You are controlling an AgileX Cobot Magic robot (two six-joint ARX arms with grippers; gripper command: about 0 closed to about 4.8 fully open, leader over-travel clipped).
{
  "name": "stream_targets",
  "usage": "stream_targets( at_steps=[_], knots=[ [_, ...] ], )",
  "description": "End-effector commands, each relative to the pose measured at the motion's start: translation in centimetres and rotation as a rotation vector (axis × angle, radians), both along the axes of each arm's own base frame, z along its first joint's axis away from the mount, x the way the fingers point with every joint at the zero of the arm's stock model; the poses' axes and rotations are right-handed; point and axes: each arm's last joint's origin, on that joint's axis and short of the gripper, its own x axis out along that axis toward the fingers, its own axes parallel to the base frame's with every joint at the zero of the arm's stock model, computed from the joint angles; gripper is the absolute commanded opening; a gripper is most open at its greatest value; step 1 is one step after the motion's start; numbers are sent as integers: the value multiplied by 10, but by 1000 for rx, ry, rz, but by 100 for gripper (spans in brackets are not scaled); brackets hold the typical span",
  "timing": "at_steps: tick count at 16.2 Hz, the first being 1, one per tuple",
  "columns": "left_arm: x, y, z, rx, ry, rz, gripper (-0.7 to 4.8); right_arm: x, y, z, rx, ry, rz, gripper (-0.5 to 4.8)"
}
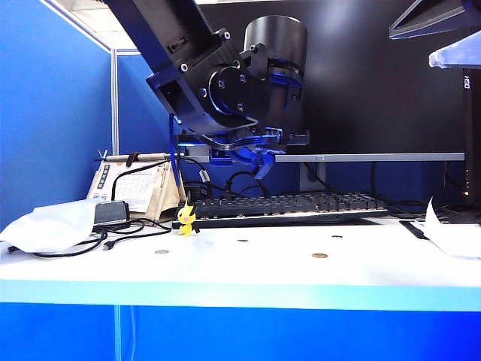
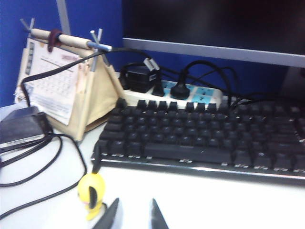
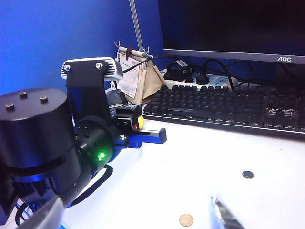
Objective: Pick up the doll and place it on the similarly colored coin.
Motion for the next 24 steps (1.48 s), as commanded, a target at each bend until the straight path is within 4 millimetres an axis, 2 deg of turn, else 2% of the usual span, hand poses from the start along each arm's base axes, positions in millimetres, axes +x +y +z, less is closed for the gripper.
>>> stream_targets(
  at_steps=[1,7,9,12,17,24],
  knots=[
    [10,9,4,-69,-22,29,84,0,0,1,2,2,-2,392],
    [12,12,-3,8,40,-4,85,1,-1,-2,-10,25,-37,391],
    [12,12,-4,-87,25,4,85,3,0,-4,-13,42,-36,391],
    [12,10,-4,-109,33,-66,84,4,0,-5,-15,48,-34,391],
    [9,8,-5,-20,55,-45,85,4,0,-5,-15,48,-37,391],
    [15,13,-4,-138,33,-58,80,3,3,-6,-18,56,-26,391]
  ],
)
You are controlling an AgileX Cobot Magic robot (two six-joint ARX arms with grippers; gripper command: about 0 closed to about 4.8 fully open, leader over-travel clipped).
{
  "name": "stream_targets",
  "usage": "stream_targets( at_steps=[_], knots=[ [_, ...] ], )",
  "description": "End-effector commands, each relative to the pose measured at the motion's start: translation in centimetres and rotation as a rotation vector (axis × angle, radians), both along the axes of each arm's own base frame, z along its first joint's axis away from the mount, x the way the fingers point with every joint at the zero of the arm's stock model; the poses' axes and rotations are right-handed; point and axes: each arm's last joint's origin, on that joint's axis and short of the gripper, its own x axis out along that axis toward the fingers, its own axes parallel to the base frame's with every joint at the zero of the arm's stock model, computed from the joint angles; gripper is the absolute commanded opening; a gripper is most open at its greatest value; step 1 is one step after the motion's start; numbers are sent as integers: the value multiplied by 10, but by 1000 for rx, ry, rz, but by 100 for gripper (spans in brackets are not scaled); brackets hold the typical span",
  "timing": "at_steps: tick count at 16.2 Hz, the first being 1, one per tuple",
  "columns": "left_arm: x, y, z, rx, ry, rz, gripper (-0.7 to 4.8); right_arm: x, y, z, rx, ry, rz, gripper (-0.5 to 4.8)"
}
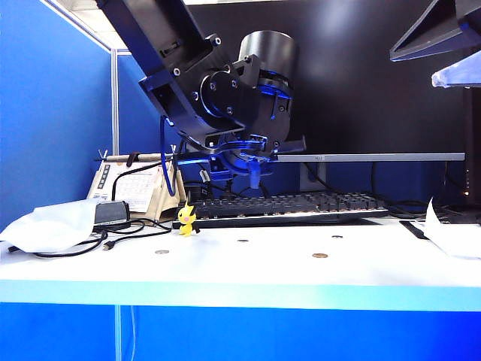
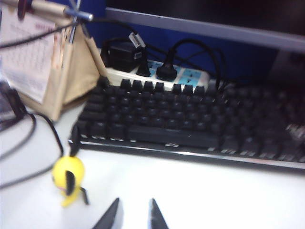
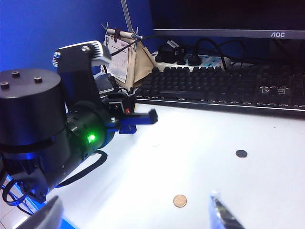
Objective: Pick up the doll and place it on the similarly colored coin.
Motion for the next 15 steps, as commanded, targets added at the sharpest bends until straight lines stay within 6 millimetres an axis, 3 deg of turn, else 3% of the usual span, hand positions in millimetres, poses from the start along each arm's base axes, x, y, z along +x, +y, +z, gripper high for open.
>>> stream_targets(
  at_steps=[1,4,5,6,7,9,15],
  knots=[
    [6,6,4,-22,-7,7,80,-1,3,2,1,-10,11,391],
    [17,16,3,-29,13,-42,98,-2,5,-5,-4,10,19,391],
    [25,22,4,-53,7,-70,199,-2,5,-6,-6,16,20,391],
    [32,28,4,-72,10,-101,388,-2,5,-6,-5,14,20,391],
    [38,35,5,-82,7,-113,479,-2,5,-6,-5,14,20,391],
    [47,48,4,-79,11,-87,479,-2,5,-6,-5,14,20,391],
    [47,45,-23,40,113,-94,479,-2,5,-5,-4,8,20,391]
  ],
)
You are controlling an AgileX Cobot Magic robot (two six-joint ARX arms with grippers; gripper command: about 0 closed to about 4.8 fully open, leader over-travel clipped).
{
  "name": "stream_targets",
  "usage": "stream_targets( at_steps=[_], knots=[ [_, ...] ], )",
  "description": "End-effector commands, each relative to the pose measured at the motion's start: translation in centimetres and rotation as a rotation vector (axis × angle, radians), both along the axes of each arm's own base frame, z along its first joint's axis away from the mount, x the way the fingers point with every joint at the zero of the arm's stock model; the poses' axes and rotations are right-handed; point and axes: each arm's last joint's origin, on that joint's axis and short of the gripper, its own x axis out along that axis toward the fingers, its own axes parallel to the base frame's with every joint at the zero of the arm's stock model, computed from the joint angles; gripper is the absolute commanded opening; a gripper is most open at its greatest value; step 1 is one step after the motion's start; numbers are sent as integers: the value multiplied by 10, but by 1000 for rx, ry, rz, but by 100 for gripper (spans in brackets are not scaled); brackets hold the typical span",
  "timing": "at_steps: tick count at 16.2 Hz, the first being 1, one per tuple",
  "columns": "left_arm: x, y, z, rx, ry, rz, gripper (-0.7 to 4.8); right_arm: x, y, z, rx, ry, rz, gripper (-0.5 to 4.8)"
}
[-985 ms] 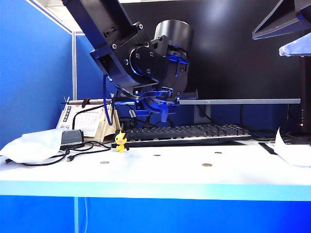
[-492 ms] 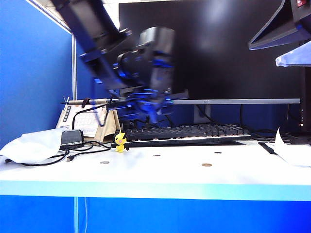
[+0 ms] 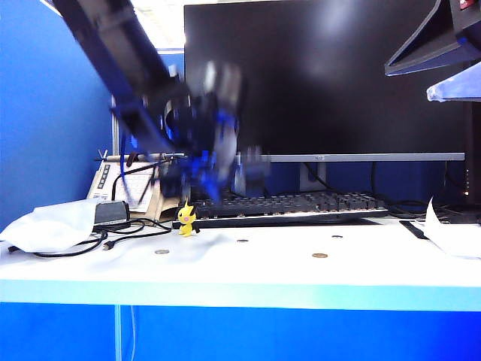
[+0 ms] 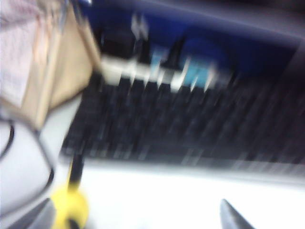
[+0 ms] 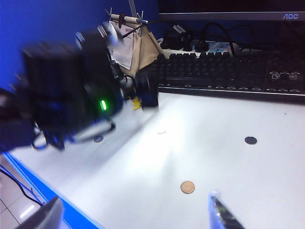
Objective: Pick up the doll and place it on the similarly colored coin.
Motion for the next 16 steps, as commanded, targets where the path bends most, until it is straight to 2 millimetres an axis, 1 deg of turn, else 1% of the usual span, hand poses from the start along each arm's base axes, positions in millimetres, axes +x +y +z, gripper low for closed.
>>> stream_targets(
  at_steps=[1,5,10,16],
  knots=[
    [-3,-2,-3,46,33,-7,479,0,0,4,8,-27,1,391],
    [8,14,-4,93,43,27,479,0,0,4,7,-26,0,391],
    [13,20,-5,91,47,33,479,1,0,3,5,-22,-3,391],
    [15,21,-15,96,68,17,479,3,1,2,3,-12,-3,391]
  ],
)
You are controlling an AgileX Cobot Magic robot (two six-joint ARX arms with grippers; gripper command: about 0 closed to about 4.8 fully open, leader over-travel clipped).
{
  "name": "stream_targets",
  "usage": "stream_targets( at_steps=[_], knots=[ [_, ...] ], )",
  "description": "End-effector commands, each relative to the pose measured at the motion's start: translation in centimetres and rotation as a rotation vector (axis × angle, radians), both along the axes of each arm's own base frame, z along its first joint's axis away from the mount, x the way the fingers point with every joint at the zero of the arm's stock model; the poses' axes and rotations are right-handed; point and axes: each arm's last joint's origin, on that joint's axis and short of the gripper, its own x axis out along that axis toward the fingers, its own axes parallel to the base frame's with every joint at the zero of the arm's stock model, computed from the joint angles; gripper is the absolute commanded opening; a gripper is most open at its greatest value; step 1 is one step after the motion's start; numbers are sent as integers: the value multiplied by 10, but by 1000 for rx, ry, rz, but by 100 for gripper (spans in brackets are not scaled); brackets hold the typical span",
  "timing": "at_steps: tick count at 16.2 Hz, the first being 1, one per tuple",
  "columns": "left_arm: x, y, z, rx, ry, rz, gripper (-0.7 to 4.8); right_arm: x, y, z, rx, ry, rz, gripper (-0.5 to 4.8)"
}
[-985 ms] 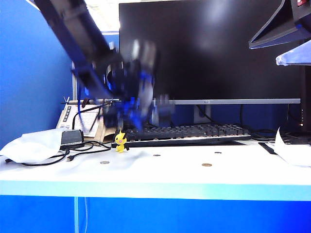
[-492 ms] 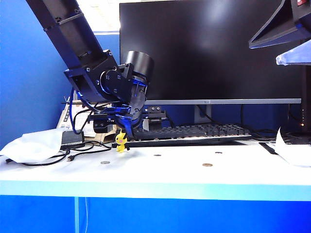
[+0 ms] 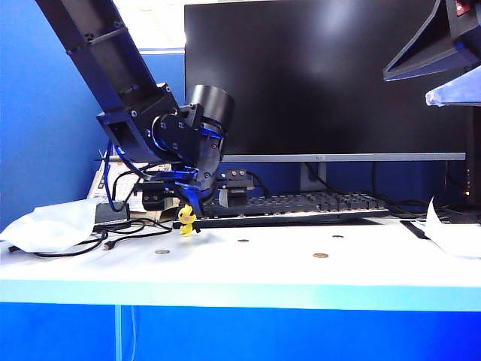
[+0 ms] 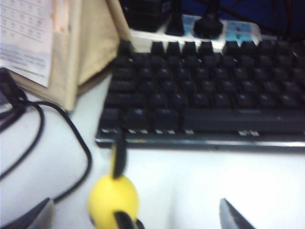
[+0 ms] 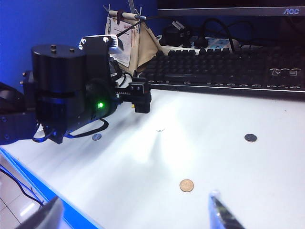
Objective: Pick up the doll and place it on the similarly colored coin.
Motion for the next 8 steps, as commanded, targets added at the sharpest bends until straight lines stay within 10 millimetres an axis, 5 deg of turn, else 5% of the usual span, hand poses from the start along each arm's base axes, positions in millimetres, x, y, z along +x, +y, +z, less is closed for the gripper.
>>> stream_targets(
  at_steps=[1,8],
  knots=[
    [1,-1,-1,-6,-4,-7,479,1,0,4,6,-22,-1,391],
    [8,8,-8,-18,30,-57,479,1,0,4,6,-22,-2,391]
  ],
)
